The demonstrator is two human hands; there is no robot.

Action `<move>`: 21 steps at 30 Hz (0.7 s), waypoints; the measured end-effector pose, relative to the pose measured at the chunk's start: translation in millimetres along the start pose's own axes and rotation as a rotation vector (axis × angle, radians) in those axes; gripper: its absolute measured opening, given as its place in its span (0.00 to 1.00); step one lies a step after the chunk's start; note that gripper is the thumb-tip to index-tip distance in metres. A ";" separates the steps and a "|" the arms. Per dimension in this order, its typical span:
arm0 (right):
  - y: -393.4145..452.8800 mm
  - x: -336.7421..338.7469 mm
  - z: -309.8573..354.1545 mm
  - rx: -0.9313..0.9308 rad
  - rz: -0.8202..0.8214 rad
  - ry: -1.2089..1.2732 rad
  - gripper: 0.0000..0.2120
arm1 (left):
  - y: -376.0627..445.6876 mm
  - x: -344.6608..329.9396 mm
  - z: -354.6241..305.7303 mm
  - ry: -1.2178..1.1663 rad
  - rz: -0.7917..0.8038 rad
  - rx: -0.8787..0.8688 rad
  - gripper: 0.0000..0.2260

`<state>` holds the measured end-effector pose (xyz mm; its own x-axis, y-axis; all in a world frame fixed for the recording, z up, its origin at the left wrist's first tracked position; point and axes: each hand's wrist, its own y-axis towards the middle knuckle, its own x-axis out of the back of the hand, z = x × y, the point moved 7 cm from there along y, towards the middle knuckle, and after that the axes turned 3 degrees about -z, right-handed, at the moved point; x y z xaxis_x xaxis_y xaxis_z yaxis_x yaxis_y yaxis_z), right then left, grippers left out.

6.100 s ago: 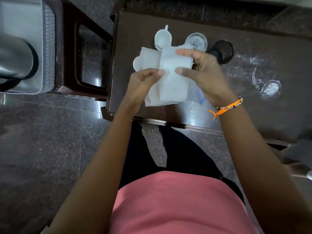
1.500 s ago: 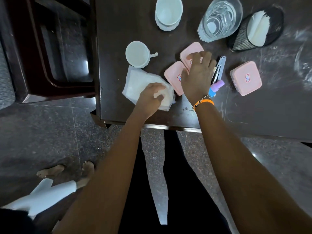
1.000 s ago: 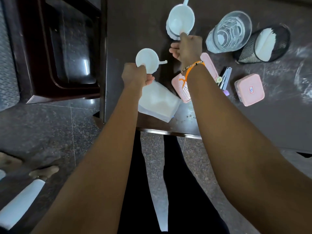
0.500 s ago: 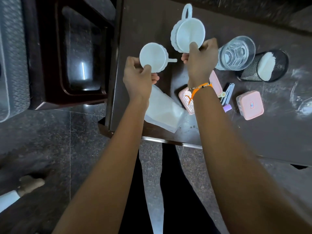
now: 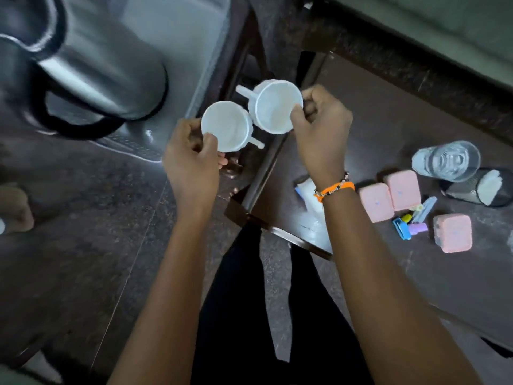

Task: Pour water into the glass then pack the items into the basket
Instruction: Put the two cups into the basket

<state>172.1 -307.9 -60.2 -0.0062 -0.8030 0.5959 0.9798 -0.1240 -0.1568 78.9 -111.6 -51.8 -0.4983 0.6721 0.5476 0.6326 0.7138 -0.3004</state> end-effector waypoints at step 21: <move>48.4 -217.4 115.5 0.627 0.464 -0.847 0.17 | 129.6 52.3 68.1 0.668 0.104 0.054 0.16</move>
<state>243.9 -72.0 -106.3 0.2844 -0.0164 0.9586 0.7811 0.5837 -0.2218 94.4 29.5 -115.3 0.0475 0.4841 0.8737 0.6184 0.6727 -0.4063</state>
